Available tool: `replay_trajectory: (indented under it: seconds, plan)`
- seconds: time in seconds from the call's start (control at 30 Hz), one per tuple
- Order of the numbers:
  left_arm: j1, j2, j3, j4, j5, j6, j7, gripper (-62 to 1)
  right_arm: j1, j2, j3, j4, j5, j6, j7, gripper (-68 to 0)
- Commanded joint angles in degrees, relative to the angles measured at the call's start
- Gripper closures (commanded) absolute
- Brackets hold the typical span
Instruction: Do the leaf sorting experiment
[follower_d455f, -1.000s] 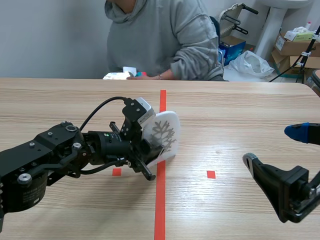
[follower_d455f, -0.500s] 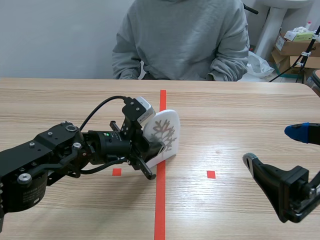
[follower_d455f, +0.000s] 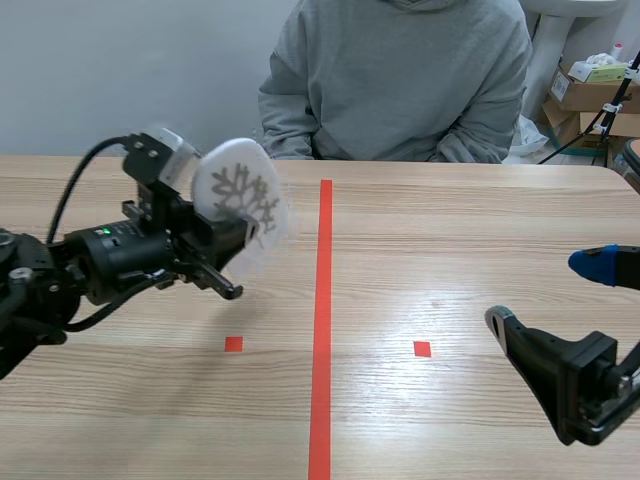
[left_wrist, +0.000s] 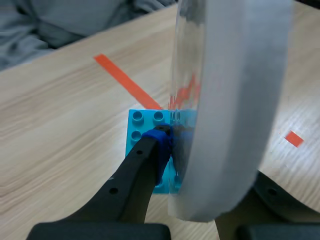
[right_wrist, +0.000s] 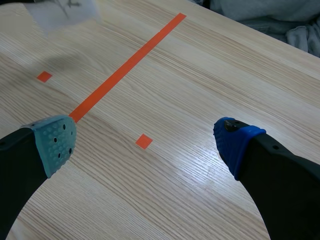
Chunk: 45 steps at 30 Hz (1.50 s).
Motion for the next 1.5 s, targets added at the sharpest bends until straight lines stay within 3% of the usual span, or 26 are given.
replay_trajectory:
  seconds: [0.0,0.27,0.37,0.83,1.0,1.3,1.37,1.47]
  plan:
    - [-0.8,0.3,-1.2,-0.8,-1.3,0.1,-0.9,-3.8,0.1,0.0,0.8,0.8,0.2,0.0,0.9,-56.0]
    - [-5.2,-0.9,-5.0,-7.9,-0.8,10.4,-2.8,-3.8,0.1,0.0,0.8,0.8,0.2,0.0,0.9,-56.0]
    - [-8.8,-1.2,-5.5,-13.3,1.1,12.5,-4.0,-3.8,0.1,0.0,0.8,0.8,0.2,0.0,0.9,-56.0]
    - [-21.7,-3.9,-5.8,-36.5,4.4,24.0,-7.8,-3.8,0.1,0.0,0.8,0.8,0.2,0.1,0.9,-56.0]
    - [-22.4,-4.7,-6.9,-41.7,5.9,25.6,-9.6,-3.8,0.1,0.0,0.8,0.8,0.2,0.1,0.9,-56.0]
    - [-22.3,-4.6,-7.2,-42.7,6.6,25.7,-9.8,-4.6,1.0,0.0,0.8,0.8,0.2,0.3,0.9,-56.0]
    - [-22.3,-4.6,-7.2,-42.7,6.6,25.7,-9.8,-8.6,1.0,0.0,0.8,0.8,0.2,0.3,0.9,-56.0]
    - [-22.3,-4.6,-7.2,-42.7,6.6,25.7,-9.8,-21.4,1.0,0.0,0.8,0.8,0.2,0.3,0.9,-56.0]
